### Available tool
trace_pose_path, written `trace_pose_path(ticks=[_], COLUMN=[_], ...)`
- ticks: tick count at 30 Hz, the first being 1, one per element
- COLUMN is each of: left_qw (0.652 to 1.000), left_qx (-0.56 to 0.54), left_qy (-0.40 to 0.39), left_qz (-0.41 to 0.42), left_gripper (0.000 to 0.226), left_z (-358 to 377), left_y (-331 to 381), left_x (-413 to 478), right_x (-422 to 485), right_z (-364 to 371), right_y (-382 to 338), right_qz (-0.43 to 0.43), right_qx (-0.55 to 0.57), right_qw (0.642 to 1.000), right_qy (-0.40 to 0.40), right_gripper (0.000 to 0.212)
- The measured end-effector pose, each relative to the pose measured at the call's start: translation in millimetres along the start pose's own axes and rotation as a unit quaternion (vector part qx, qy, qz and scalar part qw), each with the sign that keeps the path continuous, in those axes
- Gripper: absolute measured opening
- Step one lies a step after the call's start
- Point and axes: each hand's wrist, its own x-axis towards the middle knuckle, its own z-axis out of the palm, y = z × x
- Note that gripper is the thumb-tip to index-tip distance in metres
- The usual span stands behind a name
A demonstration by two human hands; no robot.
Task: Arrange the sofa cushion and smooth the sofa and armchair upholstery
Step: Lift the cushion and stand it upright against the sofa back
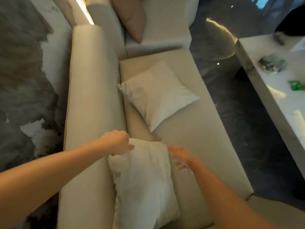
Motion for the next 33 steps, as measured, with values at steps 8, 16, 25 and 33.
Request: trace_pose_path(ticks=[8,16,25,33], left_qw=[0.954,0.662,0.748,0.791], left_qx=[-0.274,-0.741,-0.599,-0.403], left_qy=[0.105,-0.053,0.285,0.449], left_qz=[-0.054,-0.101,-0.017,0.106], left_gripper=[0.037,0.135,0.066,0.041], left_z=[-51,21,-41,-153], left_y=[-7,16,23,-35], left_x=[213,356,337,250], right_x=[125,276,273,228], right_z=[-31,8,8,55], right_y=[-109,-132,-168,-294], right_qz=[-0.074,-0.058,-0.077,0.036], right_qx=[0.185,0.294,0.409,0.477], right_qw=[0.969,0.914,0.880,0.873], right_qy=[0.147,0.275,0.228,-0.099], right_gripper=[0.065,0.106,0.094,0.022])
